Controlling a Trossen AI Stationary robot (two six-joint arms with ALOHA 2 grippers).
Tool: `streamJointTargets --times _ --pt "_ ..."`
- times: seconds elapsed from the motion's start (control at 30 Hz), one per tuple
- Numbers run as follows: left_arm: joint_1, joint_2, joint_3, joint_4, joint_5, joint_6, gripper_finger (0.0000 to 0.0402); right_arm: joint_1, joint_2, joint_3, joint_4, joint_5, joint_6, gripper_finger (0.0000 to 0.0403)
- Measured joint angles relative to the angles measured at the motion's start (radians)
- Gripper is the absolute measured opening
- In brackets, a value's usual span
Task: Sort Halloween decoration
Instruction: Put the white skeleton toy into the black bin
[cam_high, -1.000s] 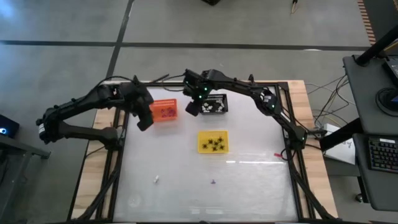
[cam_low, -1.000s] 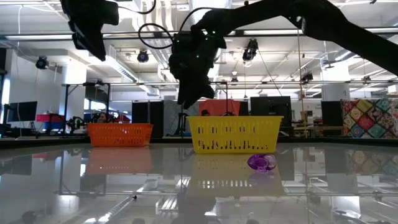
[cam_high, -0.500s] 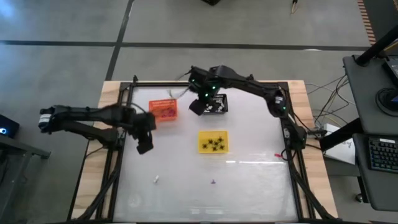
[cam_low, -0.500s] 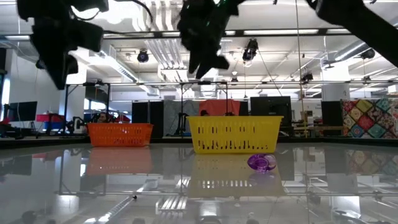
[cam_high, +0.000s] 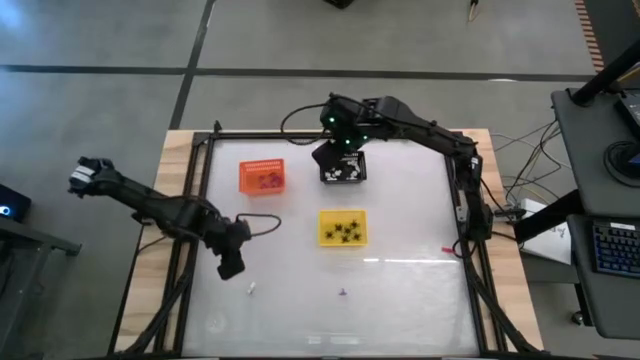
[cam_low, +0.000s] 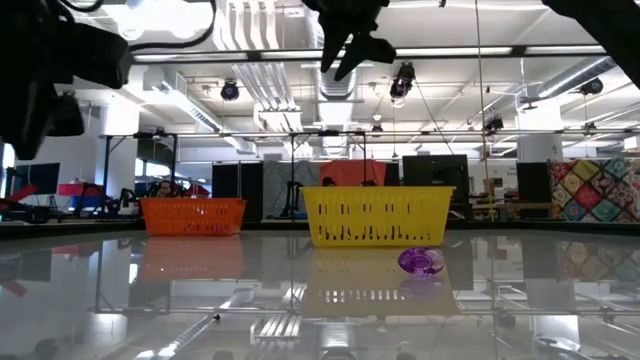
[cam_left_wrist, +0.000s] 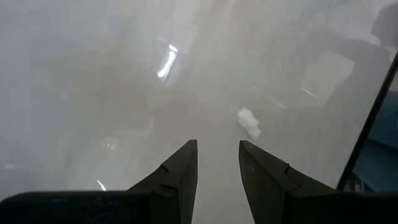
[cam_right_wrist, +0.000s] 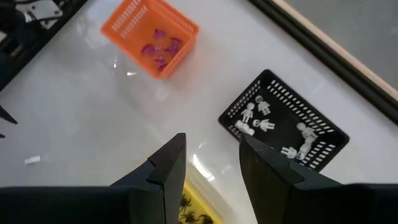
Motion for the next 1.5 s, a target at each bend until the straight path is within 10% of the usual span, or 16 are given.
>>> streamJointTargets --times 0.97,1.5 --pt "-0.214 0.384 0.001 0.392 -0.021 -0.413 0.0101 0.039 0.004 -0.002 -0.069 0.002 -0.127 0.0139" --pt "-0.216 0.452 0.003 0.315 -0.013 -0.419 0.01 0.039 0.004 -0.002 -0.073 0.0 -0.136 0.0139"
